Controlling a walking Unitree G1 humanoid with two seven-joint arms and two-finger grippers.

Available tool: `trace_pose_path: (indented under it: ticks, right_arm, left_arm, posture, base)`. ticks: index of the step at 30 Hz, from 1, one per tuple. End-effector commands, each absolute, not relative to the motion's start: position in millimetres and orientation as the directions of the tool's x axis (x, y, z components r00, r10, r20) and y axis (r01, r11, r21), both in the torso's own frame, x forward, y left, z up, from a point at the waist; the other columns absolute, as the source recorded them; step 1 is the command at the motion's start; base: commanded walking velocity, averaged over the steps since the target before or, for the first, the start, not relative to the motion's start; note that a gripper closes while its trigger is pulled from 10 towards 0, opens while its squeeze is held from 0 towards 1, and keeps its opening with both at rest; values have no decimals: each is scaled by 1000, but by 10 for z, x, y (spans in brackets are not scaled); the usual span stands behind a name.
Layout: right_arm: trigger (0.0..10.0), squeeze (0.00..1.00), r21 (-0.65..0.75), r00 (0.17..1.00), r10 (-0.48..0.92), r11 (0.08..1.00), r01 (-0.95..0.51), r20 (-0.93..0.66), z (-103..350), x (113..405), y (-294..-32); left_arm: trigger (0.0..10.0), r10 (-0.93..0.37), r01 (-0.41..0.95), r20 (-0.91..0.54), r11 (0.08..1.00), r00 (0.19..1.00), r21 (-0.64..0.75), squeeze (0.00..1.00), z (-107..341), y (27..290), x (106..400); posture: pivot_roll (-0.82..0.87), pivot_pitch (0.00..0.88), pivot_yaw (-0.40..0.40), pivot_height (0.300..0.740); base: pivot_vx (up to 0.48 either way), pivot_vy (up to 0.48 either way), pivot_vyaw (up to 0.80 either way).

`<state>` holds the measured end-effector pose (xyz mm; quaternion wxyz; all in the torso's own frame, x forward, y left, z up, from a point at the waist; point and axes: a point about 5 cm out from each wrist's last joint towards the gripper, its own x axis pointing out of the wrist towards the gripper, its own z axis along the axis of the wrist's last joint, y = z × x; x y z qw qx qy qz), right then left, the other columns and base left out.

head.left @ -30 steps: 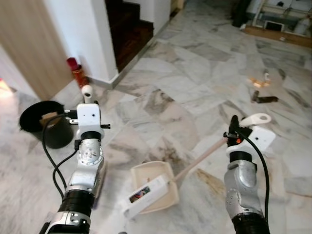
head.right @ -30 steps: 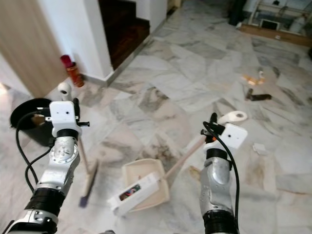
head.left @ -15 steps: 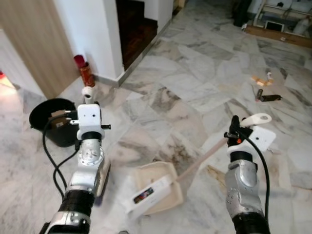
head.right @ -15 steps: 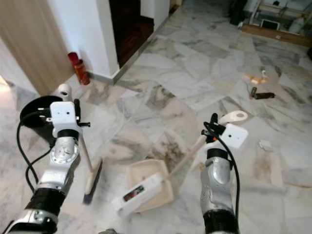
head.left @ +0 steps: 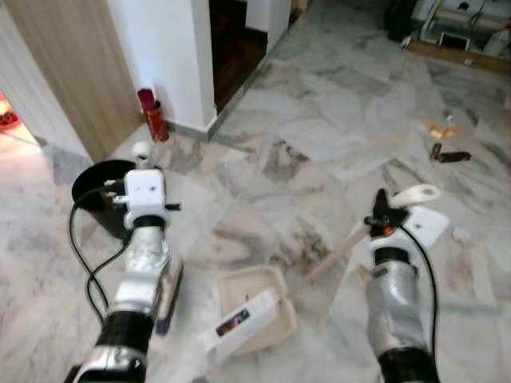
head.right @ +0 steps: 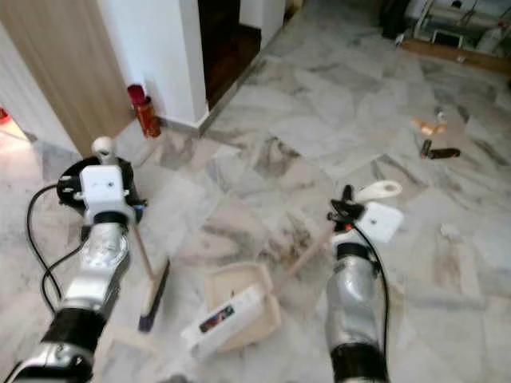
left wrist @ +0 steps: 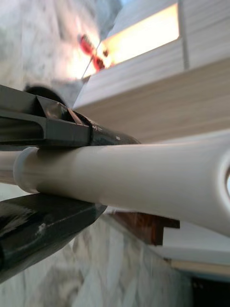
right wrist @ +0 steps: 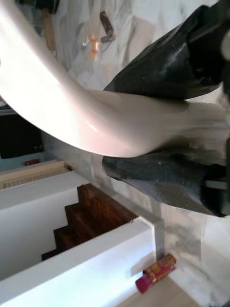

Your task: Sweep floor

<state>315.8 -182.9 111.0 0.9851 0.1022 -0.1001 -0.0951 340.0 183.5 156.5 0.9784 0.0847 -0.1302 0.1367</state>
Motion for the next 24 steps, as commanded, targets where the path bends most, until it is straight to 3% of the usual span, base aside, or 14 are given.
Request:
trace_pose_path:
  ticks: [1,24]
  right_arm:
    - [10000,0,256,949,-231,951,174,214,1194,3169,-1867]
    - [10000,0,262,949,-236,949,178,209,1186,3174,-1867]
  left_arm:
    - [10000,233,-291,325,946,917,142,0,1665,1802,3407]
    - [10000,241,-301,328,942,913,147,0,1687,1839,3413]
  posture:
    - [-26,94,-6,740]
    - [-16,114,-3,740]
  base:
    - [0,334,0]
    - [0,334,0]
